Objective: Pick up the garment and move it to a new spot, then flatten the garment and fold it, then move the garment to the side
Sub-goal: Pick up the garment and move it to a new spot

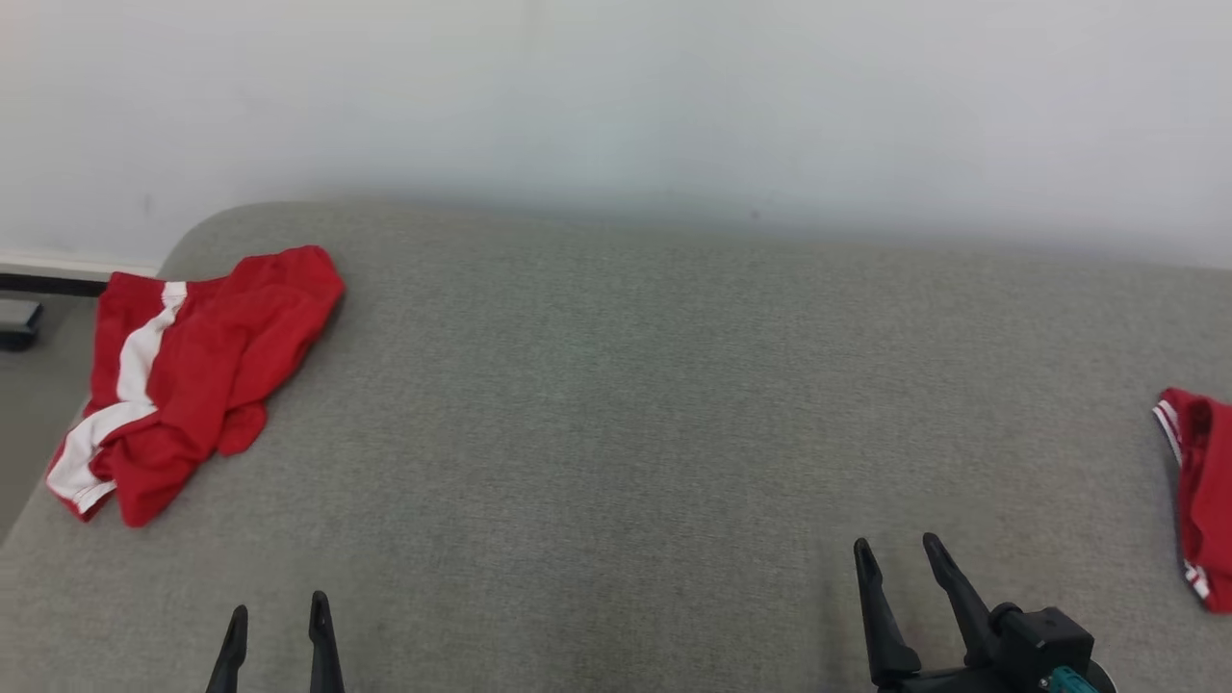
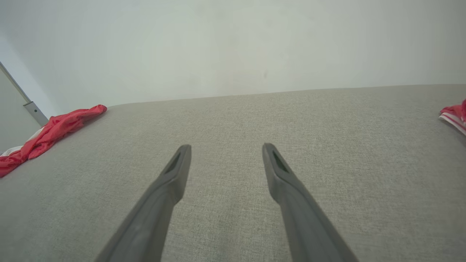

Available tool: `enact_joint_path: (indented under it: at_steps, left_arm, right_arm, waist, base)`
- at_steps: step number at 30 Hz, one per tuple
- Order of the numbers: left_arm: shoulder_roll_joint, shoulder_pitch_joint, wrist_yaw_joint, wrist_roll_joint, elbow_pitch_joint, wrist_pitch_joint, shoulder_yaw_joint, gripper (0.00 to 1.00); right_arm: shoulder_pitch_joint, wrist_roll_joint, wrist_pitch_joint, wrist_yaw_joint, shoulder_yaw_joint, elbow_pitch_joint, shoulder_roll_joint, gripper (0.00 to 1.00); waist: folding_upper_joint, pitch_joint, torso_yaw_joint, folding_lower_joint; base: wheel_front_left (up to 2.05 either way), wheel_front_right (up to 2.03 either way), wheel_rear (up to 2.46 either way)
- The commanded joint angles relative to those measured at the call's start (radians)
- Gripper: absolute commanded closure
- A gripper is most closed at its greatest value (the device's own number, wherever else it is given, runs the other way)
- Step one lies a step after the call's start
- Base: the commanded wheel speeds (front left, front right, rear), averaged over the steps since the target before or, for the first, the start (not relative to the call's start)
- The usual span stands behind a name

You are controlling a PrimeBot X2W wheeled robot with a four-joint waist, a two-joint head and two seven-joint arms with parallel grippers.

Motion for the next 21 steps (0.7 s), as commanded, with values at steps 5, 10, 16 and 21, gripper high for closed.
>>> enact_joint_path:
  at_steps: [5,10,16,21]
  left_arm:
    - [-0.001,0.036,-0.001,0.015,0.003,-0.003,0.009,0.0]
    - [-0.001,0.042,-0.004,0.021,0.003,-0.003,0.016,0.0]
    - [-0.001,0.048,-0.006,0.027,0.002,-0.003,0.017,0.0]
    - [-0.001,0.059,-0.003,0.025,-0.006,-0.003,0.036,0.0]
  right_arm:
    - [0.006,0.011,0.0,-0.002,0.04,0.018,0.004,0.0]
    - [0.004,0.028,-0.003,-0.002,0.061,0.028,0.004,0.0]
    - [0.008,0.048,-0.01,-0.002,0.079,0.047,0.004,0.0]
    - [-0.01,0.066,-0.014,-0.002,0.103,0.056,0.004,0.0]
  waist:
    - [0.0,-0.034,0.185,0.0]
    - [0.0,-0.041,0.25,0.0]
    - [0.0,-0.049,0.344,0.0]
    - [0.0,-0.051,0.387,0.0]
  base:
    - [0.0,0.0,0.0]
    - [0.0,0.0,0.0]
    - [0.0,0.0,0.0]
    - [0.0,0.0,0.0]
